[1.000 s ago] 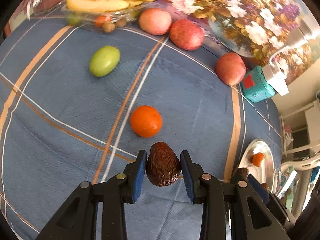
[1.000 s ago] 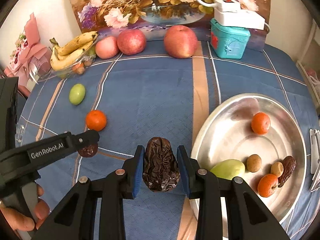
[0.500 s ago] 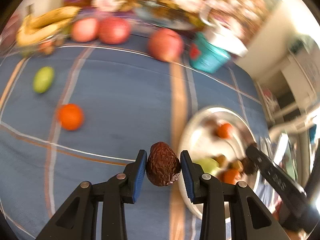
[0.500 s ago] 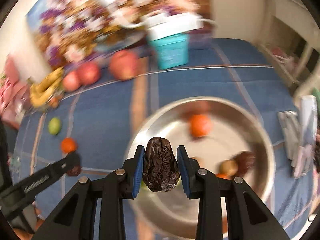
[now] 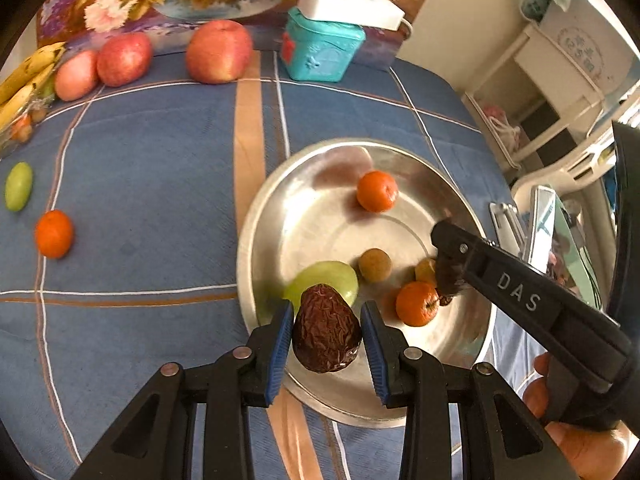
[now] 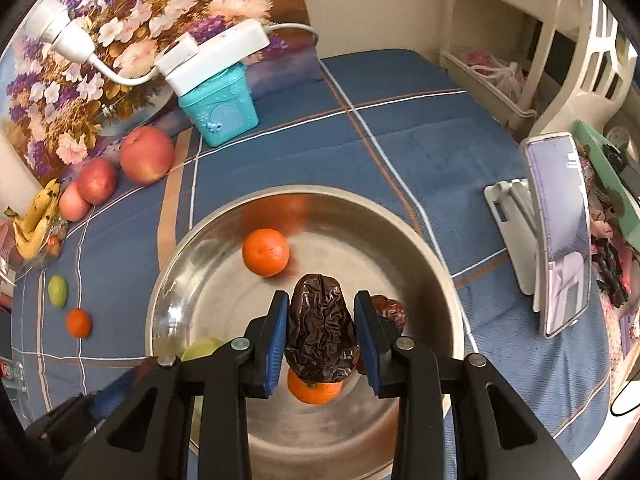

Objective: Organize fruits
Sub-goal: 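Carry both dates to the steel plate and release them there with both tools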

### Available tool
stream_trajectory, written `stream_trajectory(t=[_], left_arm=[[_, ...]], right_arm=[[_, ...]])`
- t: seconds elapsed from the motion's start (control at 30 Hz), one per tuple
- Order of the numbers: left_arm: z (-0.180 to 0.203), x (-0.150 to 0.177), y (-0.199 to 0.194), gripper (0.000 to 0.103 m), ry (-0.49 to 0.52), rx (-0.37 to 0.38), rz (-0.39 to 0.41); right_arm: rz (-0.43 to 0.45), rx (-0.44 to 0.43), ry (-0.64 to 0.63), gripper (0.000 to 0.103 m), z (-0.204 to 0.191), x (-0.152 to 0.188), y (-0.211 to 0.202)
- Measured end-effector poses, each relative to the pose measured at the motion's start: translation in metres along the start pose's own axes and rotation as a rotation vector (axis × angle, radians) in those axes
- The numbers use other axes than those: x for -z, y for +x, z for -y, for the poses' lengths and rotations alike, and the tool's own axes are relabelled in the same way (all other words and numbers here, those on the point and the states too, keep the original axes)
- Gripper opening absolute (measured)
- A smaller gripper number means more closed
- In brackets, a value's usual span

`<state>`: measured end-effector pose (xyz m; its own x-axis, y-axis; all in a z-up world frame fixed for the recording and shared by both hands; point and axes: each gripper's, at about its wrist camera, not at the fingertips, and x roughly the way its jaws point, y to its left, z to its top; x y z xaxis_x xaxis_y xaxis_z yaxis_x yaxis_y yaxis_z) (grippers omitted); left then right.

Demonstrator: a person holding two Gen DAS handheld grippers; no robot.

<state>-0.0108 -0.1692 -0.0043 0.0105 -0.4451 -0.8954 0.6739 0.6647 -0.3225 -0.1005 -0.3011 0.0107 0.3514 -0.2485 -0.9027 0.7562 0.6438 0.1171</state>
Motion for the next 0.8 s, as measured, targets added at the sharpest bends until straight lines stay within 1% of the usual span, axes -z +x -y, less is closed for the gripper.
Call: stream_trajectory(t=[0.07, 0.13, 0.2, 0.23, 0.27, 0.33, 0.37, 0.4, 0.43, 0.47, 0.5, 0.6, 0.63, 0.67, 0.7, 0.8], left_arm=[[0.001, 0.000, 0.001, 0.039, 0.003, 0.007, -0.004], [0.000, 0.000, 0.000, 0.041, 0.006, 0.007, -0.006], [0.000, 0.000, 0.000, 0.042, 0.006, 0.005, -0.005], [0.000, 0.000, 0.000, 0.042, 0.004, 0.005, -0.004], [-0.001, -0.001, 0.000, 0.043, 0.002, 0.004, -0.004], [-0.004, -0.002, 0.000, 0.049, -0.008, -0.005, -0.005], [-0.006, -0.002, 0.000, 0.056, -0.015, -0.013, -0.004], [-0.008, -0.002, 0.000, 0.061, -0.020, -0.021, -0.002], [-0.010, -0.003, 0.000, 0.062, -0.026, -0.032, -0.001], [-0.013, -0.003, 0.000, 0.064, -0.033, -0.044, -0.001], [-0.018, -0.004, 0.000, 0.070, -0.045, -0.060, -0.001], [-0.033, -0.005, 0.000, 0.077, -0.091, -0.106, 0.001], [-0.039, -0.006, -0.001, 0.079, -0.109, -0.127, 0.004], [-0.044, -0.006, -0.001, 0.083, -0.119, -0.138, 0.007], [-0.050, -0.007, -0.002, 0.089, -0.137, -0.158, 0.013], [-0.067, -0.008, -0.006, 0.098, -0.185, -0.197, 0.031]], right_arm=[[-0.005, -0.002, -0.007, 0.035, -0.004, 0.001, 0.003], [-0.006, 0.000, -0.010, 0.035, -0.005, 0.001, 0.003], [-0.005, 0.001, -0.008, 0.037, -0.005, 0.001, 0.003], [-0.003, 0.000, -0.005, 0.043, -0.004, 0.001, 0.002], [-0.004, -0.001, -0.002, 0.046, -0.004, 0.001, 0.002], [-0.005, 0.006, -0.004, 0.046, -0.004, 0.000, 0.001], [-0.005, 0.009, -0.005, 0.046, -0.004, 0.001, 0.002], [-0.006, 0.010, -0.005, 0.047, -0.004, 0.001, 0.002], [-0.007, 0.012, -0.003, 0.050, -0.004, 0.001, 0.002], [-0.009, 0.014, -0.002, 0.056, -0.004, 0.001, 0.002], [-0.010, 0.018, 0.000, 0.059, -0.004, 0.002, 0.002], [-0.017, 0.033, 0.003, 0.065, -0.003, 0.002, 0.002], [-0.020, 0.038, 0.002, 0.073, -0.003, 0.002, 0.003], [-0.022, 0.044, 0.002, 0.079, -0.003, 0.002, 0.004], [-0.023, 0.049, 0.001, 0.080, -0.002, 0.002, 0.004], [-0.026, 0.057, -0.008, 0.081, -0.003, 0.001, 0.005]])
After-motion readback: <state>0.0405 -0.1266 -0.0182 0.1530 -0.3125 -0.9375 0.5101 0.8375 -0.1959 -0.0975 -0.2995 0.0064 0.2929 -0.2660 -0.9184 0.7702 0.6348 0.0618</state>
